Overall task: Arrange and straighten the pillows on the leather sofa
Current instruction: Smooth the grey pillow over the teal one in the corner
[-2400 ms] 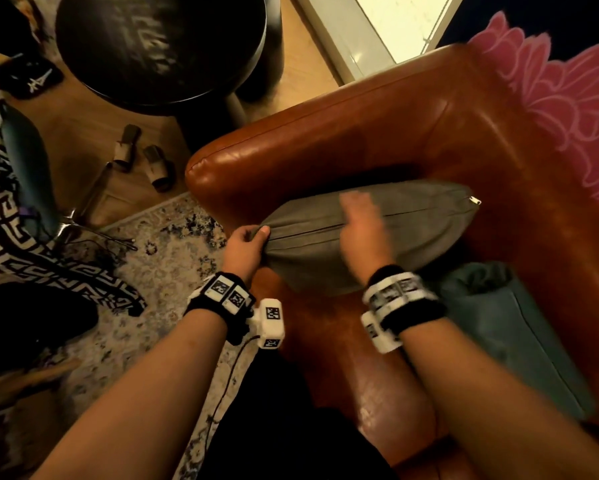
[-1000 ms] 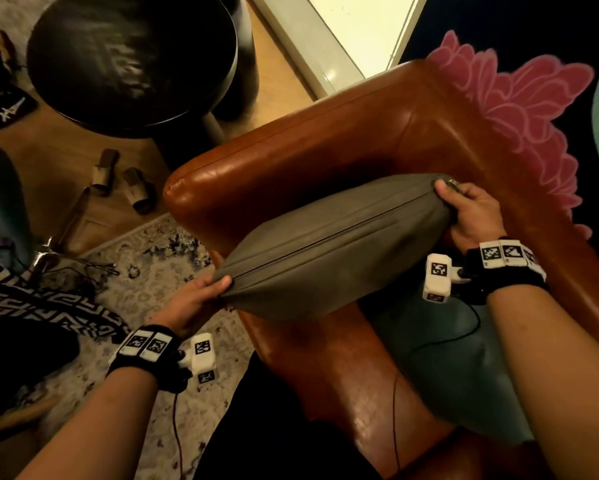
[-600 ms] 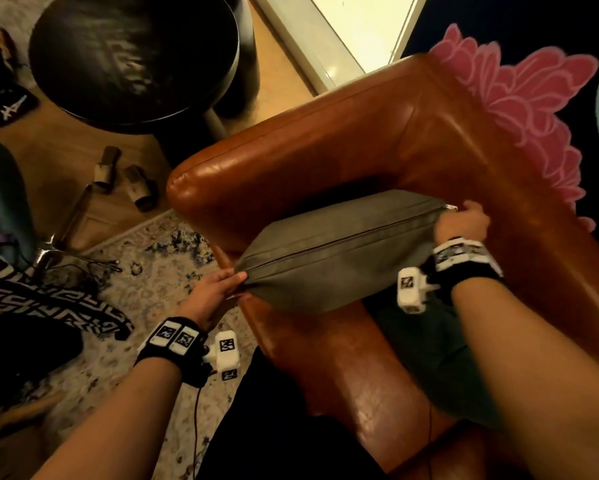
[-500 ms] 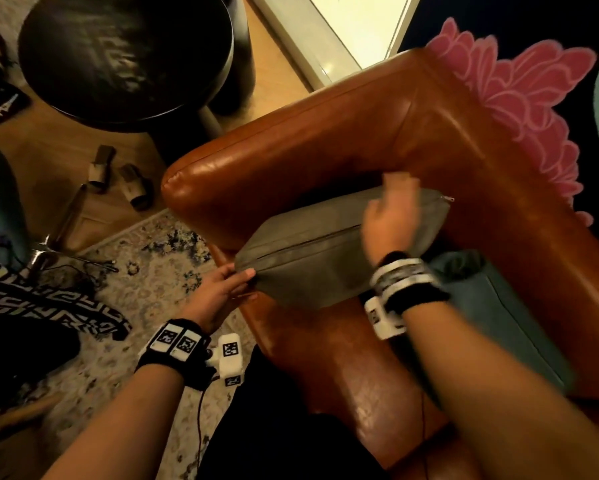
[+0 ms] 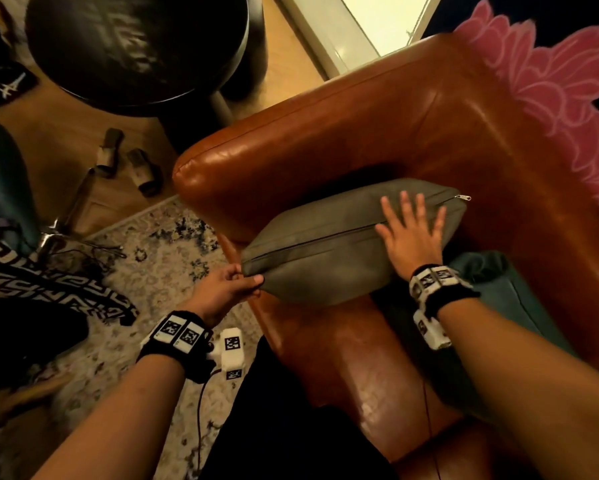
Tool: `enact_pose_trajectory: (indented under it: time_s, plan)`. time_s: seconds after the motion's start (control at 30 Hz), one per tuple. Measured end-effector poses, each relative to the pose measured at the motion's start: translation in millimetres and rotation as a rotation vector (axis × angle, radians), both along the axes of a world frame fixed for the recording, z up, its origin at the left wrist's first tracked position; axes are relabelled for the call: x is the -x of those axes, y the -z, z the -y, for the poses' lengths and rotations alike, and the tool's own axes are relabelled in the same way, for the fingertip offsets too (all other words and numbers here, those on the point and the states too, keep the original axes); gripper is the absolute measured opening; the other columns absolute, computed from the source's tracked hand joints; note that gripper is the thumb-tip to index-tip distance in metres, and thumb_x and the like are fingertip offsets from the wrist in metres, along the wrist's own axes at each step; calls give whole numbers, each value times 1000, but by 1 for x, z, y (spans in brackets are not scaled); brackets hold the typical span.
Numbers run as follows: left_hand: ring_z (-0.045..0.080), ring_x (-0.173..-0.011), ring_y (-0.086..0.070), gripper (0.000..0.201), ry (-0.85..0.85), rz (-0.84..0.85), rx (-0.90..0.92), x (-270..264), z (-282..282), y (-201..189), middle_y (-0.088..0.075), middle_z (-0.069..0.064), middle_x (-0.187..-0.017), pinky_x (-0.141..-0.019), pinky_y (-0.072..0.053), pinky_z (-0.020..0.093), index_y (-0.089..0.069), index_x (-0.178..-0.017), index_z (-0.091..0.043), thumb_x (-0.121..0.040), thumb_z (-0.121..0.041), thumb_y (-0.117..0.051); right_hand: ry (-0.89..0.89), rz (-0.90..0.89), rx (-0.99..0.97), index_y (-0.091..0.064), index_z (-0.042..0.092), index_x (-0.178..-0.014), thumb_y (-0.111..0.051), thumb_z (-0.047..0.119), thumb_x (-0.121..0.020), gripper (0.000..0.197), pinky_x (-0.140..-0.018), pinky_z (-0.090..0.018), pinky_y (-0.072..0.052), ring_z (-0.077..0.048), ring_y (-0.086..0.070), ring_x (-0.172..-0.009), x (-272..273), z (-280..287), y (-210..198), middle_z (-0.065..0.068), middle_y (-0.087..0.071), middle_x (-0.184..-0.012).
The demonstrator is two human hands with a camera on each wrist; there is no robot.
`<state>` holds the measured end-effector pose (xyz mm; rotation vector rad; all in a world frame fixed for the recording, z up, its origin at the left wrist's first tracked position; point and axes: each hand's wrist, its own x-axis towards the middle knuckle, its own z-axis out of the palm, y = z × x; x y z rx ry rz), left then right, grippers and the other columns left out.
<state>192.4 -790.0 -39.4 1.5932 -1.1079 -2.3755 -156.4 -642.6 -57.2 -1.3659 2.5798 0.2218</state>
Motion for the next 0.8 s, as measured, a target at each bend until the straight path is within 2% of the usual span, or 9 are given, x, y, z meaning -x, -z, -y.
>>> enact_pose_trajectory:
  time_s: [0.07, 0.13, 0.2, 0.27, 0.33, 0.4, 0.5, 0.63, 0.8]
  plan:
    - [20, -79, -68, 30, 17, -12, 28, 16, 3, -9, -69, 11, -99, -77, -57, 32, -64, -105, -10, -80, -16, -79, 166, 11, 8, -7, 47, -153, -27, 59, -100, 59, -113, -60, 15, -35, 10, -152, 28, -3, -6, -5, 5, -167]
    - [18, -75, -67, 17, -9, -1, 72, 32, 7, -18, -73, 3, -88, -74, -54, 32, -66, -101, -14, -87, -22, -74, 464, 138, 149, -6, 39, -156, -43, 54, -97, 71, -118, -59, 3, -40, 6, -151, 50, -2, -14, -10, 6, -166]
    - [17, -70, -65, 9, -95, 19, 116, 41, 12, -25, -70, 2, -80, -67, -54, 28, -65, -88, -15, -91, -21, -71, 816, 378, 375, -25, 20, -155, -55, 46, -95, 72, -118, -50, -21, -39, -23, -147, 76, -2, -12, -18, -22, -162]
    - [17, -69, -64, 11, -157, 31, 105, 43, 17, -25, -67, 6, -82, -67, -54, 27, -63, -82, -14, -92, -15, -69, 1047, 586, 618, -68, 13, -117, -64, 44, -90, 41, -102, -47, -46, -33, -60, -117, 88, -3, -11, -20, -63, -127]
    - [18, -69, -66, 8, -143, 34, 73, 41, 20, -24, -67, 9, -86, -70, -53, 29, -63, -87, -13, -92, -15, -69, 1109, 670, 751, -71, 19, -80, -69, 37, -87, 19, -80, -43, -57, -26, -64, -87, 89, -3, -15, -12, -70, -90]
    - [19, -72, -68, 15, -113, 59, 76, 39, 22, -22, -68, 8, -87, -75, -53, 33, -65, -95, -12, -91, -25, -70, 1070, 751, 761, -69, 18, -91, -69, 30, -89, 13, -64, -32, -55, -21, -63, -82, 91, -3, -12, -4, -66, -82]
    - [19, -75, -68, 36, -149, 113, 104, 41, 29, -19, -70, 3, -86, -75, -55, 33, -68, -108, -12, -88, -42, -71, 1000, 841, 776, -70, 17, -95, -70, 40, -86, 25, -62, -27, -51, -13, -63, -74, 99, 1, -11, 2, -67, -81]
    - [17, -71, -61, 13, -235, 68, 97, 37, 37, -13, -67, 7, -84, -62, -55, 24, -67, -96, -6, -93, -19, -67, 1067, 707, 799, -60, 19, -59, -77, 39, -79, 32, -62, -34, -43, -16, -50, -59, 114, 5, -8, 1, -56, -61]
    - [13, -70, -62, 11, -242, 33, -15, 28, 26, -6, -64, 4, -82, -62, -58, 21, -62, -87, -9, -97, -11, -59, 1192, 811, 829, -61, 20, -66, -79, 26, -81, 24, -52, -30, -41, -21, -53, -67, 109, 7, -31, -2, -58, -66]
